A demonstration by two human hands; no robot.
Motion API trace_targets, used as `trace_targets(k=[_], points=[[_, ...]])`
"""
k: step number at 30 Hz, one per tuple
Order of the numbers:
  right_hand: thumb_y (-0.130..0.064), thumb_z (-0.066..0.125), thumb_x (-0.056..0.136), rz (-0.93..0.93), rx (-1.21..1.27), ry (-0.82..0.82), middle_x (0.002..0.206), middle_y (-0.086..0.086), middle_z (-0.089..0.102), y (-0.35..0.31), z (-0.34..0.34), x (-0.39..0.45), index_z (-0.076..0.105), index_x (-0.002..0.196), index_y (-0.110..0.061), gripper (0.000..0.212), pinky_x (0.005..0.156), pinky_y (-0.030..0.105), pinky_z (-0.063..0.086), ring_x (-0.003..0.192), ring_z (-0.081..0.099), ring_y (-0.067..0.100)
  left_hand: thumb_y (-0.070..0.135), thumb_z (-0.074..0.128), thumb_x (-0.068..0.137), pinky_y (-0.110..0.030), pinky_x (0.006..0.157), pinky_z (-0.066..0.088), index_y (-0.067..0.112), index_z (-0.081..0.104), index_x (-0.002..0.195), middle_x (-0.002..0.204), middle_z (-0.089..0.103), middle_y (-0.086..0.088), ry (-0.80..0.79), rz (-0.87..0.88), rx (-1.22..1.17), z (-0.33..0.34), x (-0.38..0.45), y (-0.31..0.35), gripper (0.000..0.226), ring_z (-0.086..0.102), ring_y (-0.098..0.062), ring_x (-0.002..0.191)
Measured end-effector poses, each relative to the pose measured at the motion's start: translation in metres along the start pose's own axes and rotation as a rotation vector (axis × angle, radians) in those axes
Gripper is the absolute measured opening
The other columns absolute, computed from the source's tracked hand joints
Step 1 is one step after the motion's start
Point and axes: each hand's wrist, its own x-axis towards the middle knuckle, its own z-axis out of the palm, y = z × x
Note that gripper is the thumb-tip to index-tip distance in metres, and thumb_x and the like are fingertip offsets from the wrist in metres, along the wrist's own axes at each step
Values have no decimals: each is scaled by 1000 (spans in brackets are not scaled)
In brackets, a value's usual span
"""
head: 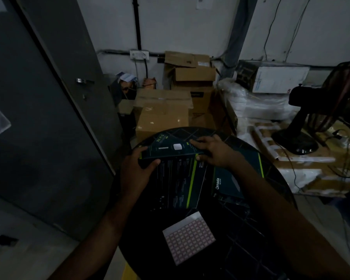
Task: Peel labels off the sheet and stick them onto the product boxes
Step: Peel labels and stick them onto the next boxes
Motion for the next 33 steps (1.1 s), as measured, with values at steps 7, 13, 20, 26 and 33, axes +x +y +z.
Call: trace_targets(k=[7,13,20,26,33], points=[[-38,56,92,-45,-35,350,141,3,59,-36,33,-2,59,136,-29,45,105,58,40,132,51,32,40,77,79,-39,102,40,34,64,122,128,49,-11,48,77,263,-4,-4,3,45,45,-32,122],[-35,60,89,-120,89,479,119,-6,73,-81,55,14,76,112,-24,30,98,44,50,114,66,20,27,67,84,-40,97,34,33,65,116,122,60,10,-18,428,462,10,-9,24,32,52,-18,118],[-32,76,80,-35,247,625,90,-9,77,-85,62,12,79,89,-29,10,82,40,53,86,69,16,37,61,91,-32,92,31,33,71,107,120,66,15,-1,508,470,5,-8,15,19,56,-13,116],[-35,81,77,-69,208,687,106,-16,74,-76,65,2,77,102,-32,26,103,52,38,112,59,18,29,65,91,-27,90,23,35,70,104,119,64,18,-20,514,417,6,-13,15,16,49,-11,115],[-52,76,76,-34,134,710,112,-23,70,-64,58,-5,77,91,-41,19,103,50,31,114,51,20,15,58,91,-34,96,33,36,66,120,132,58,19,-110,601,353,-4,-13,1,36,50,-11,120]])
